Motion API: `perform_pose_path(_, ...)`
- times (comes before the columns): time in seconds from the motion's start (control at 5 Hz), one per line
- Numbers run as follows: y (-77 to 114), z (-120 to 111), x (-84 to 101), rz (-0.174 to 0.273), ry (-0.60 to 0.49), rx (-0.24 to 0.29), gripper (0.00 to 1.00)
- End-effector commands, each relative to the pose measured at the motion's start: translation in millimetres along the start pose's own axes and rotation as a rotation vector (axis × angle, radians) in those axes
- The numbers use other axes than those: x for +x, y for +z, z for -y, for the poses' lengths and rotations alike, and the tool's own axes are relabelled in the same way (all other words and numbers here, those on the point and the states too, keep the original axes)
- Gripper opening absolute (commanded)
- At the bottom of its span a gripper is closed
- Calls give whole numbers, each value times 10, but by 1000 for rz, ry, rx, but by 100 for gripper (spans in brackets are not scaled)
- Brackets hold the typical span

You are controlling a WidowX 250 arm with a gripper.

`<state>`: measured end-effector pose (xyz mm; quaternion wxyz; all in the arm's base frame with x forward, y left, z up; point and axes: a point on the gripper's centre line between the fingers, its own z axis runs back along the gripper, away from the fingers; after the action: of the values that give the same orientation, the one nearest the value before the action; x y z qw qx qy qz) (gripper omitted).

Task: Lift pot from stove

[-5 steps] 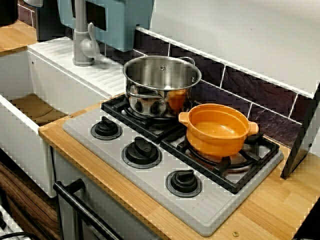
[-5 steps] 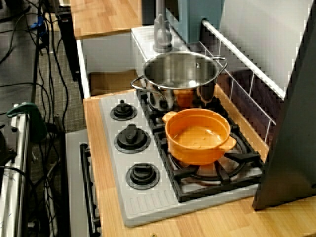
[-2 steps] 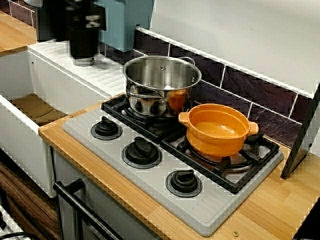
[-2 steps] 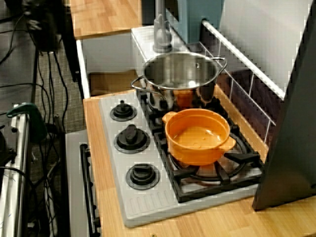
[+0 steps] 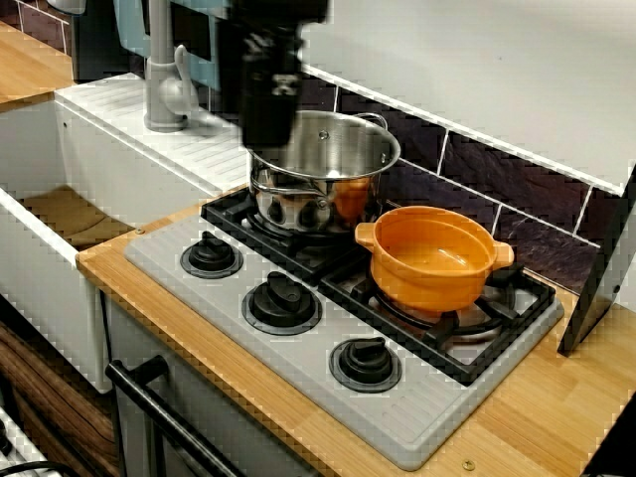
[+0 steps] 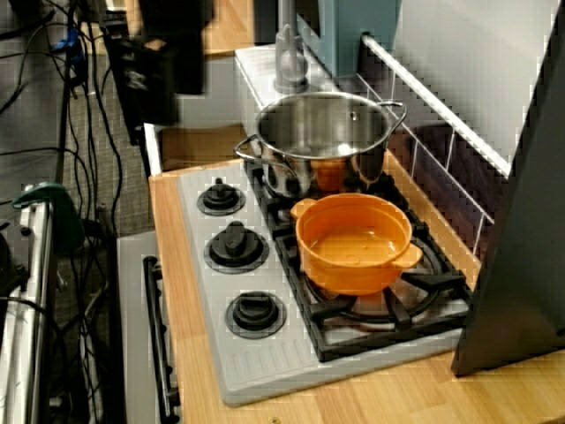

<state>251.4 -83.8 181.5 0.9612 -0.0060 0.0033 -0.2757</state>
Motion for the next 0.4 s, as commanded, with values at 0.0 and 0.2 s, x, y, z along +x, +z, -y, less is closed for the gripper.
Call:
perform_pose_path(0.0,2,-100,537,42,-196,23,100)
perform_pose_path(0.2,-48,-188,789,27,-249,63,100)
